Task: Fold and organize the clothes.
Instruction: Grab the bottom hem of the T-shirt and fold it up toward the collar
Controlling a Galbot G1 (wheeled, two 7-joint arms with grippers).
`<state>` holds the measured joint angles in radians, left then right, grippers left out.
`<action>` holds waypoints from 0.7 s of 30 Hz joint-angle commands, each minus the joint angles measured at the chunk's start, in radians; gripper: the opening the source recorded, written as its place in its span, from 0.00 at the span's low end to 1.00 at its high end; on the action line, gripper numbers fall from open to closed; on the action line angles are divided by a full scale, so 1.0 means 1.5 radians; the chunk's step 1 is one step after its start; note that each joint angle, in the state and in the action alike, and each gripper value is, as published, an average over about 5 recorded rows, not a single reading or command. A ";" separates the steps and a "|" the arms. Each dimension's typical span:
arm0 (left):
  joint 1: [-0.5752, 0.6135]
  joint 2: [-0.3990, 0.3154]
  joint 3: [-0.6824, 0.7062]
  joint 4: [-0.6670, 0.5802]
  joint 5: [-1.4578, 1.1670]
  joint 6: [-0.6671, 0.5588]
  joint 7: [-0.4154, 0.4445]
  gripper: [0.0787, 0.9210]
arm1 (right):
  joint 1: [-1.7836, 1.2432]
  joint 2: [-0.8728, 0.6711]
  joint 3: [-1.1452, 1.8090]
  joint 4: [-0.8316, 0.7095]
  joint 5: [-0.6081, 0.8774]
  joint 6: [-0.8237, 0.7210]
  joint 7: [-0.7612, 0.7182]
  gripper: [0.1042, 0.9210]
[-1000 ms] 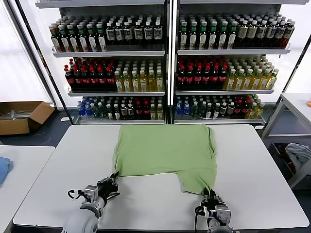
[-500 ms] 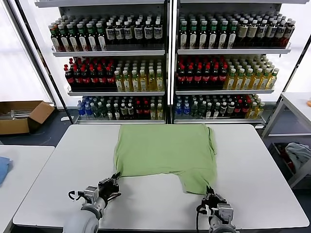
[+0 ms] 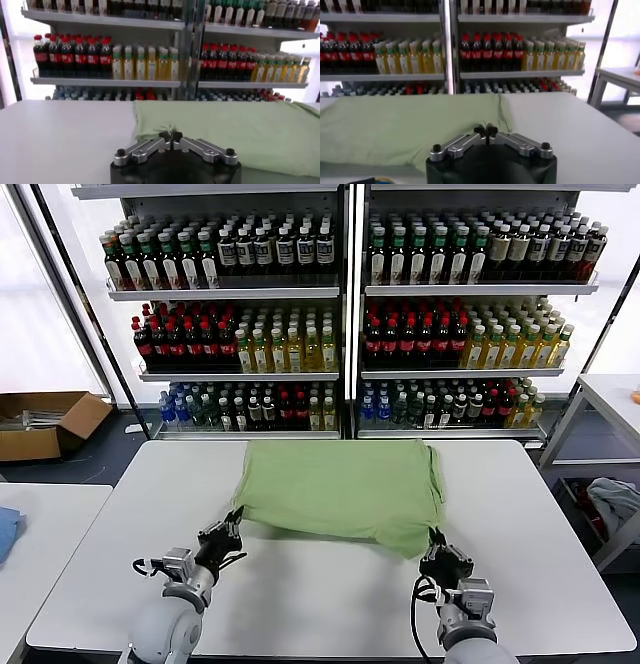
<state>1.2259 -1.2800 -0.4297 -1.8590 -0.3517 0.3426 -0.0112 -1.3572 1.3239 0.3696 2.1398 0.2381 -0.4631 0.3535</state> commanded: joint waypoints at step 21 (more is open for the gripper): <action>-0.329 -0.025 0.081 0.349 -0.040 -0.012 -0.023 0.01 | 0.413 -0.010 -0.047 -0.439 0.014 0.020 -0.055 0.01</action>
<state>0.9099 -1.3090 -0.3378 -1.5664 -0.4014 0.3250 -0.0434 -0.8962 1.3105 0.3153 1.6985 0.2543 -0.4377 0.2862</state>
